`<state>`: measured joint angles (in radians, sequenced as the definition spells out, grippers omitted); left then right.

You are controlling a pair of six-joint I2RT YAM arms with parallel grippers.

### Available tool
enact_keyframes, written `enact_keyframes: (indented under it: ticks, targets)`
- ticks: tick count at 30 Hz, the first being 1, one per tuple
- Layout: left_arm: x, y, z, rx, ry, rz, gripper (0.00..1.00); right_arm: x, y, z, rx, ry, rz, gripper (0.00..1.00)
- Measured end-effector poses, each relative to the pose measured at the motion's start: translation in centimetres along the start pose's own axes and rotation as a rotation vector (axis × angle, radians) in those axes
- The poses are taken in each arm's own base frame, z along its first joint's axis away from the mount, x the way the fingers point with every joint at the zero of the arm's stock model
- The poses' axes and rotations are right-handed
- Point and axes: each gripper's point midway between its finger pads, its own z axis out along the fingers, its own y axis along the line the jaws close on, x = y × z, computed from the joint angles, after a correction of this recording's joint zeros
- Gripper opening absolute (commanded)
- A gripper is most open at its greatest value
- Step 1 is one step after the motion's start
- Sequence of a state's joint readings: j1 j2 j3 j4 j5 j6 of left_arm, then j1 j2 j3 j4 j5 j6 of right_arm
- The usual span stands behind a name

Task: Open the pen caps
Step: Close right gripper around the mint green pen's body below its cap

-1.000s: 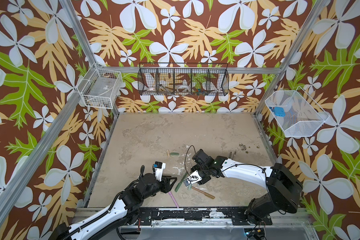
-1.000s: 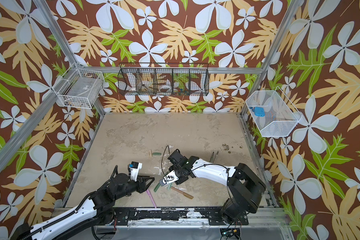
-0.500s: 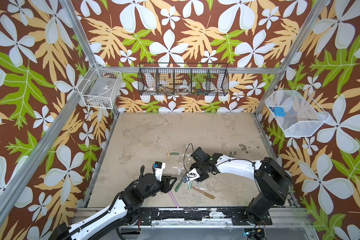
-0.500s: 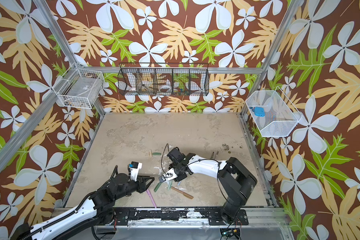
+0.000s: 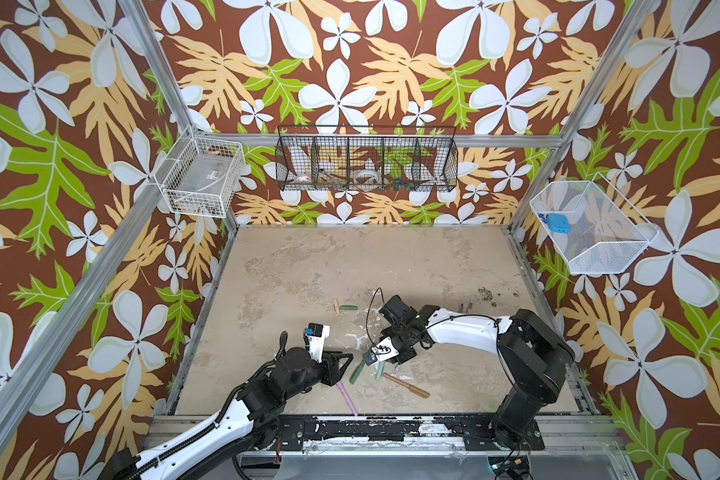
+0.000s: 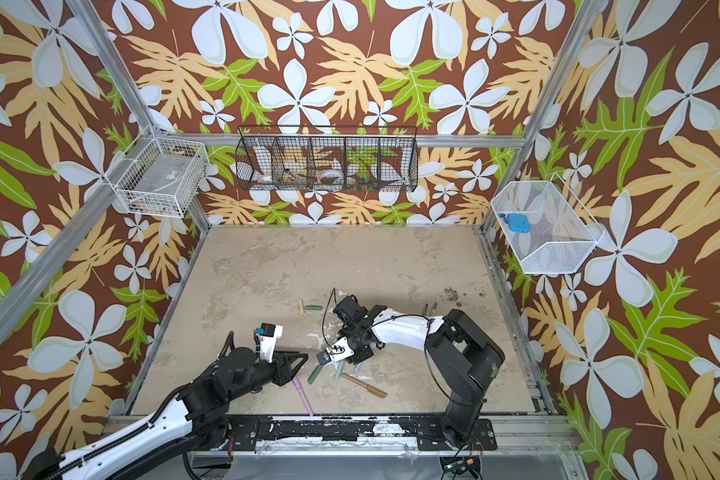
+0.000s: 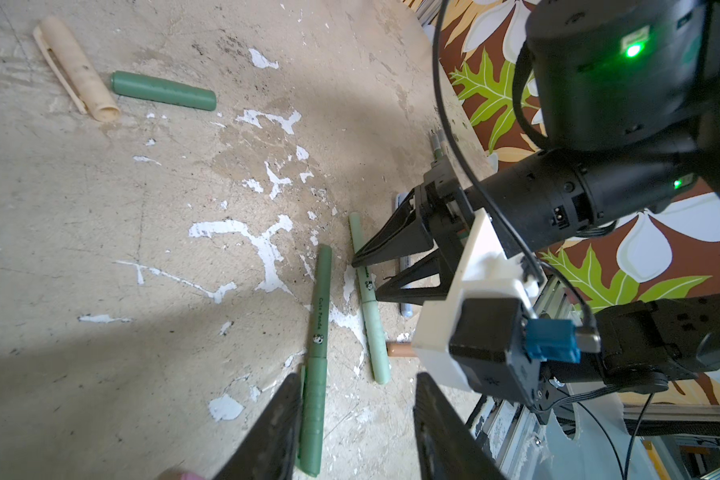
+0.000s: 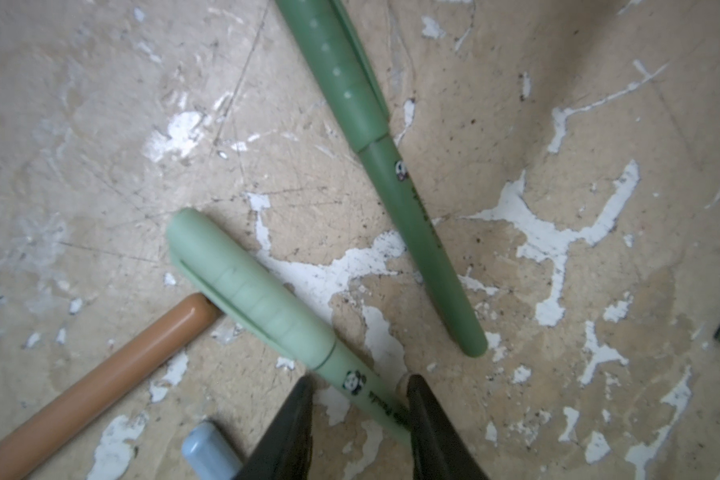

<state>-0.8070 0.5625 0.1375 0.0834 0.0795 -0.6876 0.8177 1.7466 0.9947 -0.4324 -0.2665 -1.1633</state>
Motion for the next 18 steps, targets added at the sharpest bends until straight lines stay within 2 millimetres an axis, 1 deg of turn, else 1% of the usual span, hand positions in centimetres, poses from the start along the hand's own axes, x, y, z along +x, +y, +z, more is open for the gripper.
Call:
enact_keyframes:
  ticks: [3,7,13,18]
  targets:
    - [-0.1,-0.1,0.0,0.003,-0.003,-0.002,0.46,0.1,0.1,0.1,-0.010,-0.008,0.017,0.30]
    - [-0.1,-0.1,-0.1,0.006,-0.006,-0.002,0.45,0.5,-0.4,0.1,-0.009,-0.013,0.050,0.26]
    - [-0.4,-0.4,-0.2,0.011,-0.013,-0.008,0.45,1.0,-0.7,0.2,-0.013,-0.035,0.093,0.25]
    - [-0.7,-0.7,-0.3,0.018,-0.020,-0.007,0.44,1.2,-0.7,0.2,-0.031,-0.066,0.142,0.19]
